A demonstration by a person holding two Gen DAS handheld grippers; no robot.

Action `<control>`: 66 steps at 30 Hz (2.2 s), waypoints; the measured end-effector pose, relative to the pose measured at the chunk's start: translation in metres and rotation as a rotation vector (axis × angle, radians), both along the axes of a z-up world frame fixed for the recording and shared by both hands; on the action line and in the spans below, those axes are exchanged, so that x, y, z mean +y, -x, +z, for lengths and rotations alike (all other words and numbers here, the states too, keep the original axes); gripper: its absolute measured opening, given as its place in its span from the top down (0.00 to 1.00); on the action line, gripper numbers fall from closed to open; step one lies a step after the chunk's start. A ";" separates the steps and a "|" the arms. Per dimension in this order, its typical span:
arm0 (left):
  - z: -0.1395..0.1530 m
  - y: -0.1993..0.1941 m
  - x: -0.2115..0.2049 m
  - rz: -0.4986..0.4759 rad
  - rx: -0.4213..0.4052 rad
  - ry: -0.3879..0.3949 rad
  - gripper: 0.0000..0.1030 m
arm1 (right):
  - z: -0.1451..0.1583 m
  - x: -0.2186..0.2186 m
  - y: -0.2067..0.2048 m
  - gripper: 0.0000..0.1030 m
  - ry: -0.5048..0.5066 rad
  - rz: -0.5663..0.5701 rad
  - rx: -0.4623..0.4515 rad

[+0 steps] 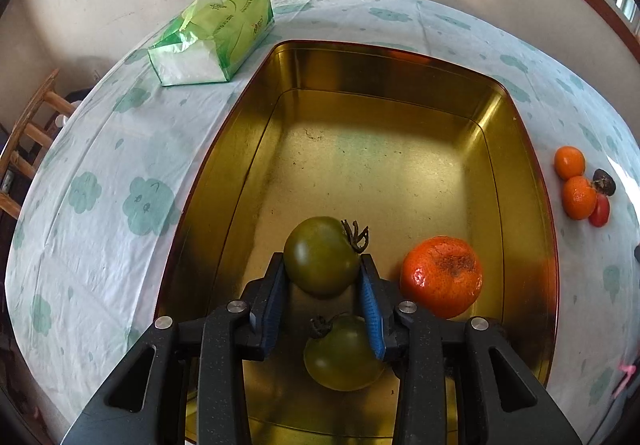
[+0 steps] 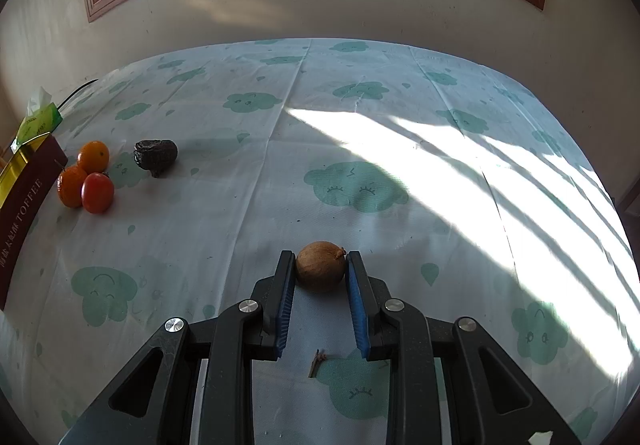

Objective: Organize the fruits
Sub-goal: 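Lower the green tomato into the tin and open the left gripper, then carry the brown fruit into the tin and open the right gripper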

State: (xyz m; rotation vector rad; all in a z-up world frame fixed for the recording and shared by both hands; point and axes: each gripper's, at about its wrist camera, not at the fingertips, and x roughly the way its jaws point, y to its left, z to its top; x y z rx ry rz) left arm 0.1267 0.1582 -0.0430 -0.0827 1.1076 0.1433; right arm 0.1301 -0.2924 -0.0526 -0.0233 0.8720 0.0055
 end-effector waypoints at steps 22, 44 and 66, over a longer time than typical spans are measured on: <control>0.060 0.052 0.000 -0.005 -0.203 -0.051 0.40 | 0.001 0.000 0.000 0.77 0.000 -0.001 -0.003; 0.054 0.119 0.042 0.131 -0.180 -0.032 0.40 | 0.062 0.285 0.034 0.77 -0.141 0.597 -0.054; 0.047 0.134 0.054 0.156 -0.152 -0.023 0.40 | 0.029 0.354 0.039 0.77 -0.051 0.713 0.028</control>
